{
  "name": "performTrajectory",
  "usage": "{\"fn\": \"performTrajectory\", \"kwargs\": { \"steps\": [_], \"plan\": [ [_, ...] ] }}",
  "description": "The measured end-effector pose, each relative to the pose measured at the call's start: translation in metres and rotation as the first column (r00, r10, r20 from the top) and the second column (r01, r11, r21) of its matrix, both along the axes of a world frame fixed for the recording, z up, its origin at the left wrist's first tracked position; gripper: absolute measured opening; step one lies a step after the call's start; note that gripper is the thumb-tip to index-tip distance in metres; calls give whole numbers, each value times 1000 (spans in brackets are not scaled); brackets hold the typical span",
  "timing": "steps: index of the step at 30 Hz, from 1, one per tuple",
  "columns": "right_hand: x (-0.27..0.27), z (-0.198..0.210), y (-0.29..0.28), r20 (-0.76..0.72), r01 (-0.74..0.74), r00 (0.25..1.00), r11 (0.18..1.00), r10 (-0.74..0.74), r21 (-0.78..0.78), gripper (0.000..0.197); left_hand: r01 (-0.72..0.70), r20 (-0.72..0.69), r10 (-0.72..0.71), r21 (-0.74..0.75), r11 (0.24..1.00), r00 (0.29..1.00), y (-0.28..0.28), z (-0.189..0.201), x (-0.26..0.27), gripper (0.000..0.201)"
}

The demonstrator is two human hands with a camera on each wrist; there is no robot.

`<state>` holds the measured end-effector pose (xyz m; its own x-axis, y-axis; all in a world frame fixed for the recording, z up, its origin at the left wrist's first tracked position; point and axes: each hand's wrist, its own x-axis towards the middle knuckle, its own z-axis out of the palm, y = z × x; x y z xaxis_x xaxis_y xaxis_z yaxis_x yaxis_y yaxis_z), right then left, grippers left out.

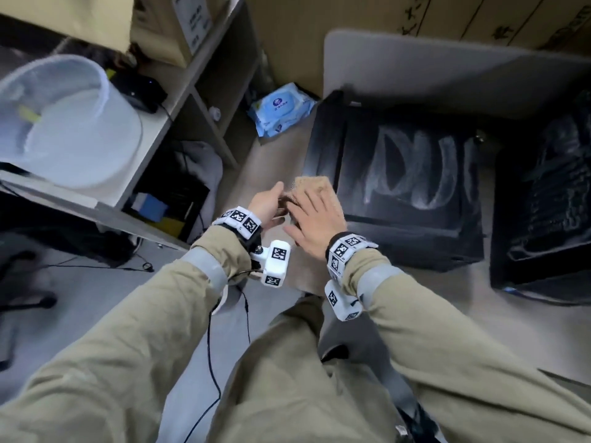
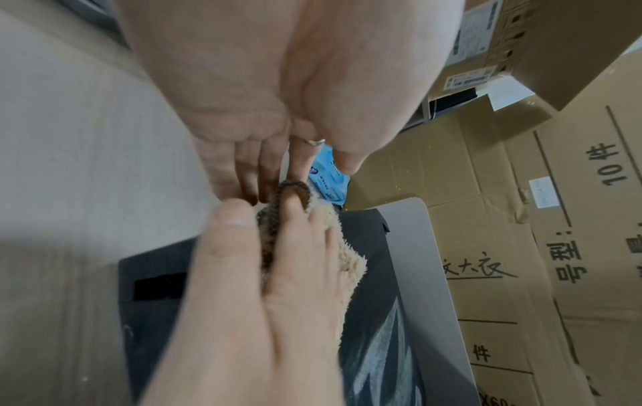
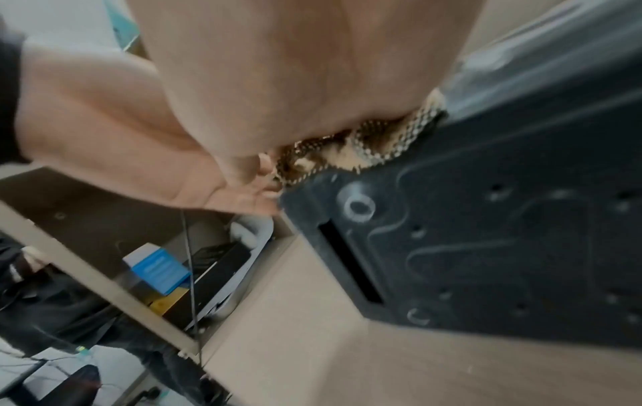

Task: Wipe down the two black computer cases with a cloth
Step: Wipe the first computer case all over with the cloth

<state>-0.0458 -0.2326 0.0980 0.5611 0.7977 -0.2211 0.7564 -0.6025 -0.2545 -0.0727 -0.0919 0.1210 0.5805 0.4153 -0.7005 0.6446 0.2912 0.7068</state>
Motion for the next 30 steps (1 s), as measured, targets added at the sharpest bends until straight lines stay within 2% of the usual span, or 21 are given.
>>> {"fn": "performTrajectory", "kwargs": {
  "steps": [5,9,11,13,16,22,25,30],
  "plan": [
    [-12,-17,-17,6,-13,1000,999,14,-31,68,39,-12,-38,61,997,999,3,0,4,38],
    [-10,-17,-49,37,2,999,999,-1,-32,66,117,-24,-115,115,986,993,-22,2,21,33],
    [-11,-17,-71,76,42,996,999,-39,-33,65,194,-48,-187,214,957,981,-33,-7,28,43],
    [-8,-18,-97,103,85,991,996,-80,-40,66,228,-67,-218,324,918,974,-43,-6,32,57],
    [-2,-20,-137,108,182,979,981,-174,-67,74,250,-120,-221,358,900,968,-54,-8,39,67],
    [8,-16,-182,22,398,917,915,-397,-60,69,279,-264,-171,454,846,949,-74,-10,55,102],
    [13,-15,-195,9,472,881,879,-472,-65,67,343,-349,-169,531,775,922,-83,-9,62,100],
    [22,-13,-213,-21,602,798,798,-603,-28,62,377,-378,-176,562,736,909,-86,-12,68,96]
  ]
}}
